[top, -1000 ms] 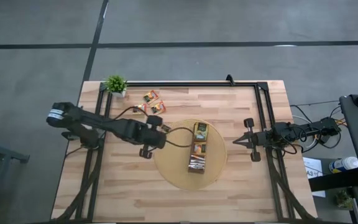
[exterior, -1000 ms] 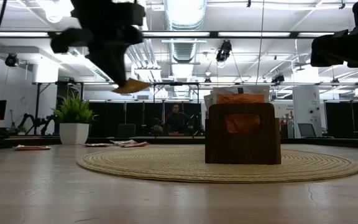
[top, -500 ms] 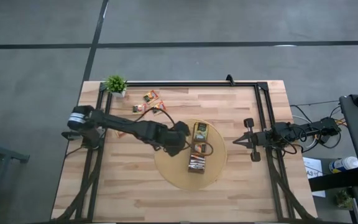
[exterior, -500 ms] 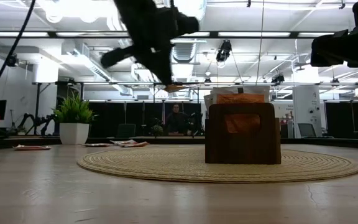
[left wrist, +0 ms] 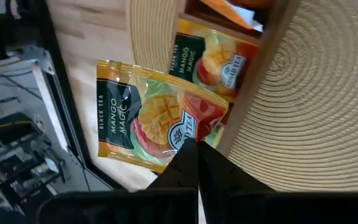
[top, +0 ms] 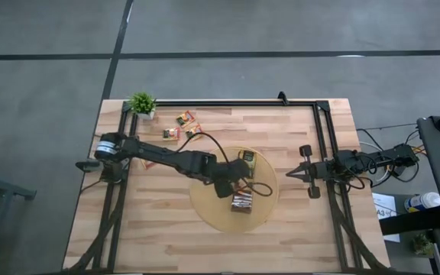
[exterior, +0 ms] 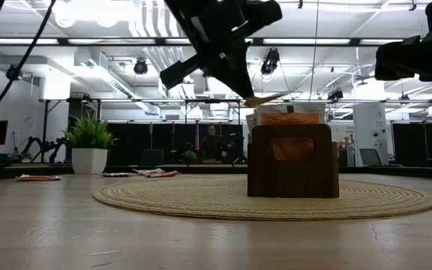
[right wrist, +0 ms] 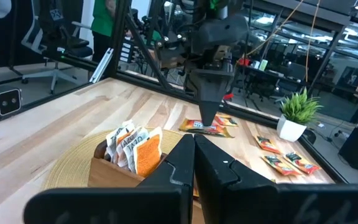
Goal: Pick & Place Tea
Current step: Put the orange tea bag into the middle section of the wooden organizer
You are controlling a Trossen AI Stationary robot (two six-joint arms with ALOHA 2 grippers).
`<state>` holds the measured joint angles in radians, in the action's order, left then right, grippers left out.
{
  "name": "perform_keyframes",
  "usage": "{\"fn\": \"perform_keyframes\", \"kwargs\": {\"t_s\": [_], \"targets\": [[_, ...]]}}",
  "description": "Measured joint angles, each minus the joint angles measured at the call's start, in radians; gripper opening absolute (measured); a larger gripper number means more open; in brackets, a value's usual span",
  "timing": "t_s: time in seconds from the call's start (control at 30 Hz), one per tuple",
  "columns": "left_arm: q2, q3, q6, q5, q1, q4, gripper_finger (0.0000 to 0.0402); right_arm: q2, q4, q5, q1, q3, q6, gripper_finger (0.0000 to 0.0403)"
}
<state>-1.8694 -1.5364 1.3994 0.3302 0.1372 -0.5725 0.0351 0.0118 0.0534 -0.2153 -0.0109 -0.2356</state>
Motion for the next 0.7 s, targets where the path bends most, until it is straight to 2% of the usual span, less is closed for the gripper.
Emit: {"fn": "perform_keyframes", "kwargs": {"t_s": [0.37, 0.7], "targets": [[-0.007, 0.004, 0.043, -0.134, -0.014, 0.134, 0.0000, 0.000, 0.000, 0.000, 0.000, 0.000, 0.000, 0.0009], [-0.102, 0.005, 0.090, -0.138, -0.019, 0.189, 0.0000, 0.000, 0.000, 0.000, 0.000, 0.000, 0.000, 0.0009]]}}
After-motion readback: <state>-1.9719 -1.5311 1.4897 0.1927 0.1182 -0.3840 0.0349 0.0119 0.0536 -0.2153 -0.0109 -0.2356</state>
